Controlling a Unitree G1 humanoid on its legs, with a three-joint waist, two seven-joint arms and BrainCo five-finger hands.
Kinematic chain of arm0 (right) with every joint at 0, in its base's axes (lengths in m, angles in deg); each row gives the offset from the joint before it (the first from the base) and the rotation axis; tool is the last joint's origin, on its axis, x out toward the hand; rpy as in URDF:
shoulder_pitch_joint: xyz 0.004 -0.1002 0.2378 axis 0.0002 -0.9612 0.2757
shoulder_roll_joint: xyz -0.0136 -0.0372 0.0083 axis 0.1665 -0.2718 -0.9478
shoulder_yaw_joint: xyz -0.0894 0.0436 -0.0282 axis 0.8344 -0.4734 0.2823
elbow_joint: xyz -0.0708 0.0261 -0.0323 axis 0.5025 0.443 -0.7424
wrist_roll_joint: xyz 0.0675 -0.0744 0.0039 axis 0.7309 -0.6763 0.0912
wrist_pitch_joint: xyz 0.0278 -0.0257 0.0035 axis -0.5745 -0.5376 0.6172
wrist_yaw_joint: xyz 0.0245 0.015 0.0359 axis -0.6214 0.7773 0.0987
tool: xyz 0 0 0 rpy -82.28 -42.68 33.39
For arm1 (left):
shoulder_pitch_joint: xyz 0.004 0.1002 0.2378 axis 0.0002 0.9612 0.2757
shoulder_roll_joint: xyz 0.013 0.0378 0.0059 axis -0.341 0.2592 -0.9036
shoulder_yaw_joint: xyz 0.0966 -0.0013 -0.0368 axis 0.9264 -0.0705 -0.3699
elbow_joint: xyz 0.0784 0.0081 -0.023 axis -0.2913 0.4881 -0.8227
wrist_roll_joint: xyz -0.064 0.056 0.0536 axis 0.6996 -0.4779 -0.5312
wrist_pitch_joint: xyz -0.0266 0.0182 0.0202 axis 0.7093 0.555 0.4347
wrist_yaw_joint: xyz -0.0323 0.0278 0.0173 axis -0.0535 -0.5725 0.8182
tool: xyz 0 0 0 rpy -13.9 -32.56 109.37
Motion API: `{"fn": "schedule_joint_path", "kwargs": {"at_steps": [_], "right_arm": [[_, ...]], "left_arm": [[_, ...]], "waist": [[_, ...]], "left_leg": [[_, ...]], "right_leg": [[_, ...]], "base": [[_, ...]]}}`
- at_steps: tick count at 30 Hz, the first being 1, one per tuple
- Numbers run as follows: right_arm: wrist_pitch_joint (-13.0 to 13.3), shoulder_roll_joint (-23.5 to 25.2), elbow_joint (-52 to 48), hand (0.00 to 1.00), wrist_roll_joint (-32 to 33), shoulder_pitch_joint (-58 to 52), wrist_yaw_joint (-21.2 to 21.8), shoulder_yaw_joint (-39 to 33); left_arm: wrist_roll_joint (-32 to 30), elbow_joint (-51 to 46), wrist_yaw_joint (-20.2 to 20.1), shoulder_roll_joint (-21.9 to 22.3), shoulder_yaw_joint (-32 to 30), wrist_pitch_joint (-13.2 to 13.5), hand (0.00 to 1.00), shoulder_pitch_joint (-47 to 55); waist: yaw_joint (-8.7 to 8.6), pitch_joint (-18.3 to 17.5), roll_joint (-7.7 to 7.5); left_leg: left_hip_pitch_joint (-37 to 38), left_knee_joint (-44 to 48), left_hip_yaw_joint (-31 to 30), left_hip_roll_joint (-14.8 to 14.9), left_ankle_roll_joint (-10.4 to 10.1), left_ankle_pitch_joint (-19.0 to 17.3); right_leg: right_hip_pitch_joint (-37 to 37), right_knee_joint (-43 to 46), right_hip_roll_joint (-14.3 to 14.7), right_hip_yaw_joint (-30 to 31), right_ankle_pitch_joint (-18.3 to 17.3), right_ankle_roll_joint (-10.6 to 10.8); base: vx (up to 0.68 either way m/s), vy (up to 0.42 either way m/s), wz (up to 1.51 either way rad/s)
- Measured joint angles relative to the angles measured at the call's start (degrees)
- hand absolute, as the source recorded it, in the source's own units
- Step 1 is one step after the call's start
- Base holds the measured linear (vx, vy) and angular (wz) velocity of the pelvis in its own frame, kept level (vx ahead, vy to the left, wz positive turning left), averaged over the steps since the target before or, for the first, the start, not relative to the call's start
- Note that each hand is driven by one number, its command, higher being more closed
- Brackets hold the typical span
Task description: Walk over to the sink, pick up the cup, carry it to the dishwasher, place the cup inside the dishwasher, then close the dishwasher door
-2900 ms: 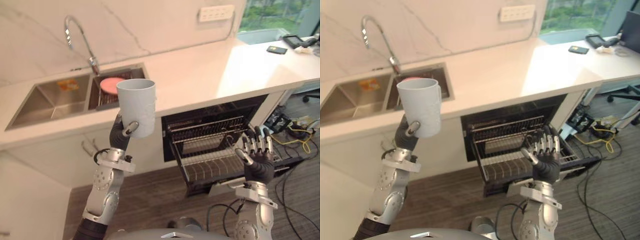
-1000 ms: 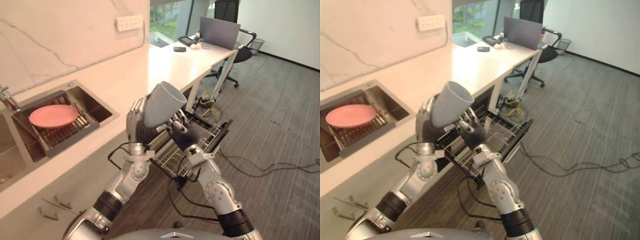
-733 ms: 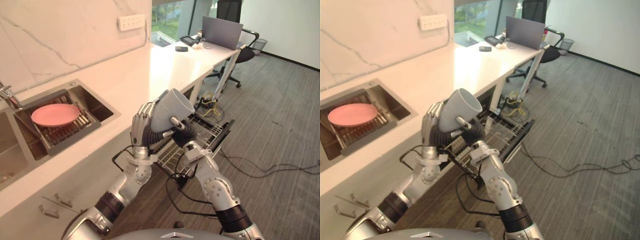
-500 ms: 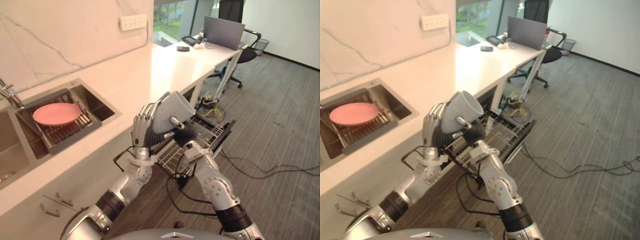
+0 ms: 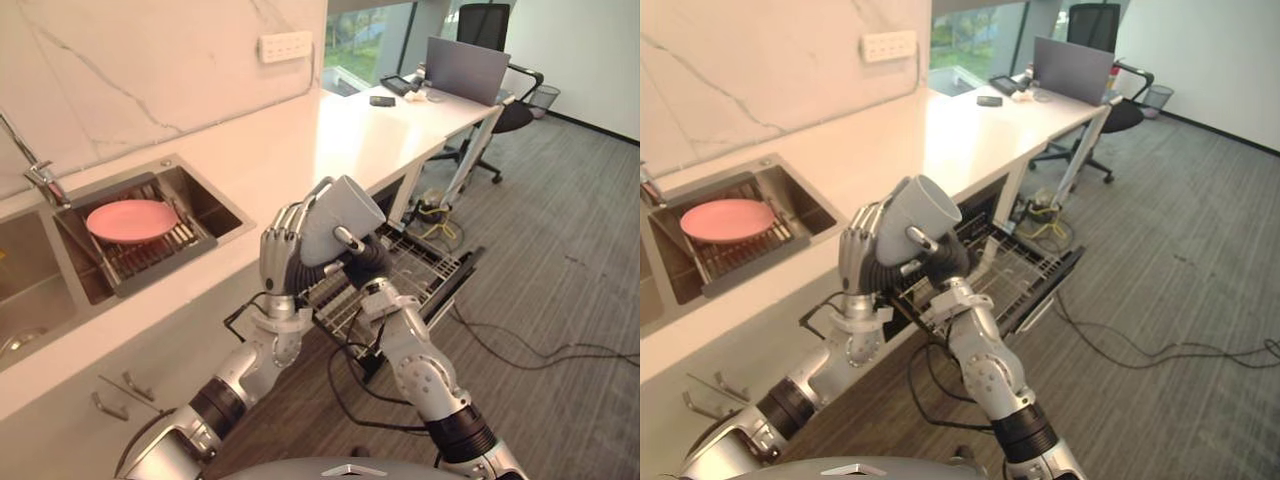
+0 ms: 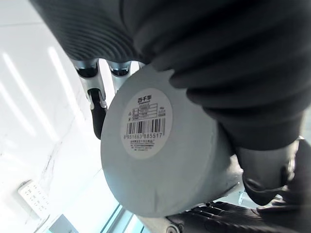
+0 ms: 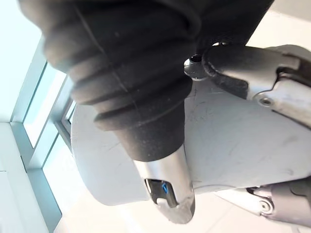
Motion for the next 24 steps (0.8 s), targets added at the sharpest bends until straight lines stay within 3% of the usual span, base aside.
{"fn": "schedule_joint_path", "kwargs": {"at_steps": [1, 4, 9, 14, 20, 24], "right_arm": [[0.6, 0.0, 0.0, 1.00, 0.0, 0.0, 0.0, 0.6], [2.2, 0.1, 0.0, 1.00, 2.0, 2.1, -0.1, 0.9], [6.9, 0.2, 0.0, 1.00, 5.2, 4.3, -0.1, 2.3], [9.0, 0.2, 0.0, 1.00, 6.2, 5.2, 0.0, 2.6], [13.8, 0.7, 0.0, 1.00, 6.2, 7.4, 0.3, 3.3], [21.1, 5.2, -1.4, 1.00, 6.8, 12.0, 2.7, 1.0]], "left_arm": [[0.0, 0.0, 0.5, -0.6, 0.1, 0.3, 0.00, 0.3], [0.0, -1.0, 2.0, -3.0, 1.0, 2.6, 0.00, 2.4], [0.2, -2.3, 4.2, -4.9, 0.8, 3.0, 0.00, 3.2], [0.8, -3.0, 4.4, -5.6, 0.8, 4.0, 0.00, 4.2], [2.4, -5.4, 4.4, -5.6, 0.7, 4.7, 0.00, 4.3], [3.0, -2.8, 1.3, -5.4, 0.6, 3.2, 0.00, 6.6]], "waist": [[0.00, 0.0, 0.00], [-0.02, 0.0, 0.03], [0.98, 0.0, 0.05], [1.19, -0.1, 0.08], [1.30, -0.2, 0.35], [0.93, -0.7, 1.23]], "left_leg": [[0.0, 0.0, -0.2, 0.0, 0.0, 0.0], [-0.1, 0.0, -0.7, 0.0, -0.1, 0.1], [0.0, -0.5, -1.2, -0.1, 0.0, 0.6], [0.0, -1.1, -1.8, -0.1, 0.0, 1.2], [-0.1, -1.1, -2.3, -0.1, 0.0, 1.4], [-0.1, -1.2, -2.3, -0.1, 0.0, 1.5]], "right_leg": [[0.1, 0.0, 0.0, -0.2, 0.0, 0.0], [0.4, 0.0, 0.0, -0.6, 0.0, 0.0], [0.5, 0.0, 0.0, -1.0, 0.0, 0.0], [0.7, 0.0, 0.0, -1.7, 0.0, 0.0], [0.9, 0.0, 0.0, -2.1, 0.0, 0.0], [0.9, 0.0, 0.0, -2.1, 0.0, 0.0]], "base": [[-0.01, -0.003, 0.09], [-0.01, 0.001, 0.07], [-0.01, 0.003, 0.05], [-0.01, 0.001, 0.07], [-0.01, 0.000, 0.03], [0.00, 0.000, 0.00]]}}
